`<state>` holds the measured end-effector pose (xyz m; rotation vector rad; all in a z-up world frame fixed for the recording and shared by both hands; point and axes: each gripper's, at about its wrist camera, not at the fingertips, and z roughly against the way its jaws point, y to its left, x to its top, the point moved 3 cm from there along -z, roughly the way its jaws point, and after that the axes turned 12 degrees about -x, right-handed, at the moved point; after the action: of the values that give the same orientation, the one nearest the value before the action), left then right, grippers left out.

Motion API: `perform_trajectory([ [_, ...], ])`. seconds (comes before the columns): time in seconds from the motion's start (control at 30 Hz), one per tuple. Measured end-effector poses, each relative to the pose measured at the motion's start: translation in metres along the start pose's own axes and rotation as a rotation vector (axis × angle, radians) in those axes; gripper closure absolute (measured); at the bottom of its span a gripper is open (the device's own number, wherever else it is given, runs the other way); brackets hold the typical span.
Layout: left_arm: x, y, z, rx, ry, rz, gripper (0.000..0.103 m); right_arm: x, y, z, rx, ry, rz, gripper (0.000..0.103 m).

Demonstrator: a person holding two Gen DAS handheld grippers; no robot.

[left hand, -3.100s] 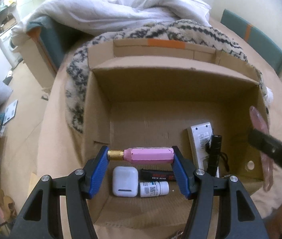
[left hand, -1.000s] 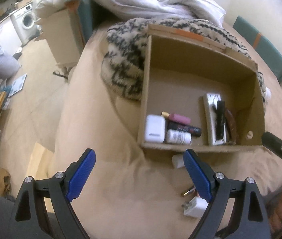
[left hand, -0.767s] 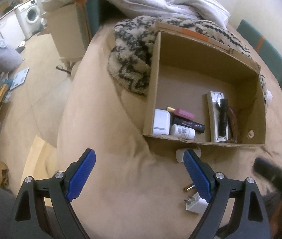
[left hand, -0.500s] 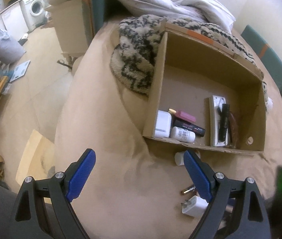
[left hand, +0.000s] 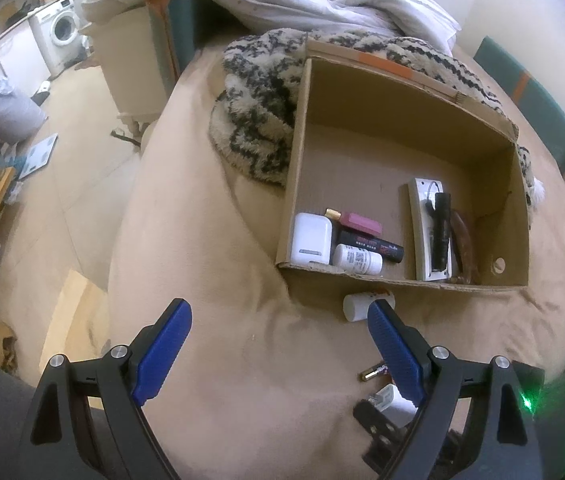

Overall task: Organize rigid objects
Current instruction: 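Withdraw the right tool and grasp the white charger cube, then grasp the white pill bottle with the left tool while the right tool holds the charger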

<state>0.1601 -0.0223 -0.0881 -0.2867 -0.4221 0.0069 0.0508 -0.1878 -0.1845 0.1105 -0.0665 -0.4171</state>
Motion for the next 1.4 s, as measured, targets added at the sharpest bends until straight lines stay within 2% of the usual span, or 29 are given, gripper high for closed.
perform_trajectory([
  [0.17,0.000,0.002,0.002,0.003,-0.003,0.007,0.014,-0.005,0.011,0.000,-0.086,-0.050,0.010,0.034],
  [0.23,0.001,0.004,0.003,-0.003,-0.006,0.021,0.014,-0.008,0.012,0.003,-0.093,-0.071,0.040,0.041],
  [0.47,0.001,0.005,0.001,-0.025,0.013,0.047,0.014,-0.013,0.007,0.023,0.001,-0.069,0.070,0.042],
  [0.57,0.002,0.003,-0.001,-0.022,0.014,0.046,0.014,-0.007,0.001,0.047,0.024,-0.109,0.110,0.042],
  [0.73,0.003,0.004,-0.003,-0.016,0.006,0.057,0.014,0.023,-0.005,0.095,-0.012,-0.259,0.214,0.042],
  [0.8,0.003,0.007,-0.004,-0.006,0.004,0.064,0.015,0.039,-0.009,0.109,0.005,-0.312,0.251,0.042],
  [0.93,0.004,0.018,-0.003,0.016,-0.024,0.104,0.015,0.073,-0.026,0.132,0.035,-0.385,0.316,0.042],
  [1.03,0.003,0.023,-0.007,0.036,-0.017,0.118,0.015,0.088,-0.029,0.129,0.038,-0.417,0.333,0.042],
  [1.2,-0.002,0.019,-0.017,0.064,0.010,0.080,0.015,0.095,-0.039,0.114,0.033,-0.403,0.276,0.042],
  [1.3,-0.001,0.010,-0.023,0.089,0.016,0.033,0.015,0.102,-0.049,0.109,0.093,-0.351,0.207,0.042],
  [1.4,0.002,-0.004,-0.030,0.111,0.011,-0.017,0.015,0.107,-0.056,0.105,0.103,-0.329,0.161,0.042],
])
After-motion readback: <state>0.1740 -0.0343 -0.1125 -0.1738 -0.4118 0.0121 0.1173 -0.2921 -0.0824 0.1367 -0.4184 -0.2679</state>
